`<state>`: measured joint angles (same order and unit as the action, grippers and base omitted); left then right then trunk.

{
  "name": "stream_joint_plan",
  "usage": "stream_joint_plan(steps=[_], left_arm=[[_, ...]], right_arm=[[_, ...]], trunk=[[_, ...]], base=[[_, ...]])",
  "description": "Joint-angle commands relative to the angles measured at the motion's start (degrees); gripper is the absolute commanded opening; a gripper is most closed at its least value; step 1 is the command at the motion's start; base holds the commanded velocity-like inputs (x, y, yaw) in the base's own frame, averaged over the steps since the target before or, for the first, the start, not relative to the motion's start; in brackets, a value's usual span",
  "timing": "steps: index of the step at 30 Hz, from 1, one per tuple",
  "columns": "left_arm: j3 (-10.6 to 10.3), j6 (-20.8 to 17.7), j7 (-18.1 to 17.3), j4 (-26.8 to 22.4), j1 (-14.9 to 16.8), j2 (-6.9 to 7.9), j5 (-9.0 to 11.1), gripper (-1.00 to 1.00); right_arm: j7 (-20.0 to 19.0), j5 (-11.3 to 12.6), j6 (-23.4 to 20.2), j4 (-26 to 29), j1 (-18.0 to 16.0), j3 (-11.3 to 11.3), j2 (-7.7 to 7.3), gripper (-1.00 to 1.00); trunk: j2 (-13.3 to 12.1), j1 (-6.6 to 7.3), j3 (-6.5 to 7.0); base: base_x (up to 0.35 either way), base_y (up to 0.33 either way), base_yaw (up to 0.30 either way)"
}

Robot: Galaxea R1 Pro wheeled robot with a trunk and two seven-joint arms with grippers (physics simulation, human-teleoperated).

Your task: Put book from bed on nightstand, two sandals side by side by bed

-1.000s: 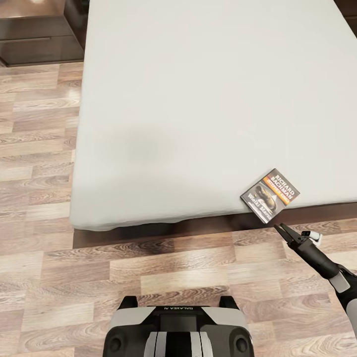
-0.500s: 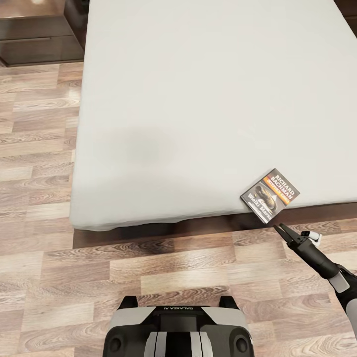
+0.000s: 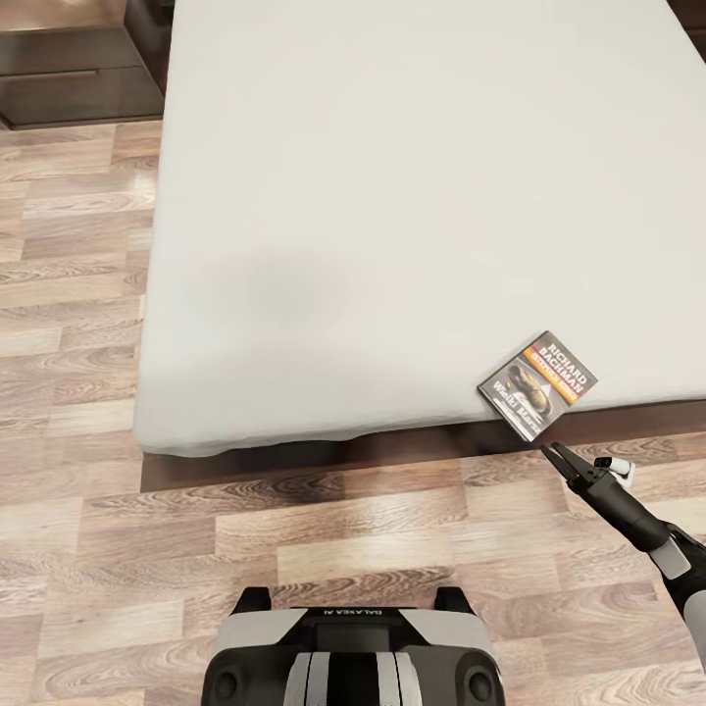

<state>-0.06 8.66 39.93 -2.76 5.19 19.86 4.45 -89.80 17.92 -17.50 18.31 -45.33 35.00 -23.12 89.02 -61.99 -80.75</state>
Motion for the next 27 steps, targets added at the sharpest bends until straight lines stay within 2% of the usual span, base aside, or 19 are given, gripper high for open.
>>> stream_joint_plan(steps=[1,27], left_arm=[[-0.03,0.48,-0.04,0.03,0.01,0.00,0.48,1.00],[-0.01,0.40,0.24,0.03,0.03,0.00,0.48,1.00]], right_arm=[[-0.20,0.03,-0.60,-0.03,-0.02,0.07,0.00,1.00],[-0.20,-0.07,-0.60,-0.03,-0.01,0.00,0.00,1.00]], trunk=[[0.01,0.00,-0.02],[0.01,0.00,-0.02]], base=[[0.000,0.000,0.000],[0.000,0.000,0.000]])
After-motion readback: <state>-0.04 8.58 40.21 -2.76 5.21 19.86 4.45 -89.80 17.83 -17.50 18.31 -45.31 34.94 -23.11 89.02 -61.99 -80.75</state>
